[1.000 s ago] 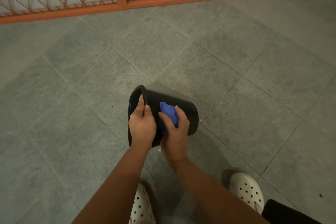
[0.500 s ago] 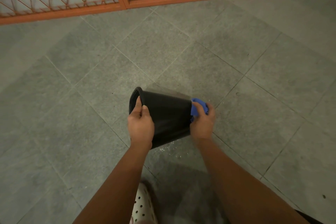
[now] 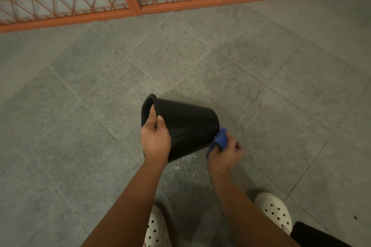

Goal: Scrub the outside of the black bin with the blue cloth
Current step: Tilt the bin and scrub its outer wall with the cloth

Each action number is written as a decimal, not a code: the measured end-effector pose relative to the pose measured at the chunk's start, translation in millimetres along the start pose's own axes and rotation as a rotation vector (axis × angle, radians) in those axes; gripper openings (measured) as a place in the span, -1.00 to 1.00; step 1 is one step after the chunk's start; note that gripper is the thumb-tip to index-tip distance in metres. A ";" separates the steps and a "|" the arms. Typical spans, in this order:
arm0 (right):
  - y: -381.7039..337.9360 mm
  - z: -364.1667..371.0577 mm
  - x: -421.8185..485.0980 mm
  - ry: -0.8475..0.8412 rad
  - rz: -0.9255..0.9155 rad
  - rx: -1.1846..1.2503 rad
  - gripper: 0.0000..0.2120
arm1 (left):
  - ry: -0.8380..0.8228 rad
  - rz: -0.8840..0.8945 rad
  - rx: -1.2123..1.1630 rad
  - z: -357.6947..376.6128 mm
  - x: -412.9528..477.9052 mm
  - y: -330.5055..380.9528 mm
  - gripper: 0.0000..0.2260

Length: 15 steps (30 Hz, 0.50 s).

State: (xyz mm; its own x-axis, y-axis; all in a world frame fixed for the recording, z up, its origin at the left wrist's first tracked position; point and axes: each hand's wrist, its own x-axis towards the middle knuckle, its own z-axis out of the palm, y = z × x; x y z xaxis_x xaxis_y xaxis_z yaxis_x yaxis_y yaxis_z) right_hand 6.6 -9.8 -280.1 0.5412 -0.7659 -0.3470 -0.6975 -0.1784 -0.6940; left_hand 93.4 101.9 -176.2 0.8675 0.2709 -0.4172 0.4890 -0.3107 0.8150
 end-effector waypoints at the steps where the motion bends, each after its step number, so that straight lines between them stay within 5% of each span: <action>1: -5.2 1.1 -6.6 0.012 -0.057 0.018 -0.55 | 0.003 0.003 0.005 0.1 0.3 0.1 -0.64; 9: -17.8 23.4 -39.8 -0.007 -0.572 -0.092 -0.35 | 0.043 -0.085 -0.048 -0.1 6.0 -3.7 -0.63; 15: -5.1 32.0 -30.9 -0.013 -0.634 -0.197 -0.34 | 0.052 -0.142 -0.027 1.1 3.0 -2.8 -0.63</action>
State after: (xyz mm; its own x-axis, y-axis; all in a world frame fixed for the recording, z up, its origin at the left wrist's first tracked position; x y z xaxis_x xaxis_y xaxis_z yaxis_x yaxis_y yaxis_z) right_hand 8.5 34.5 -286.1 0.8800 -0.4678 0.0820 -0.3140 -0.7026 -0.6386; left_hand 94.7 102.6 -180.2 0.7835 0.3575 -0.5083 0.6032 -0.2412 0.7602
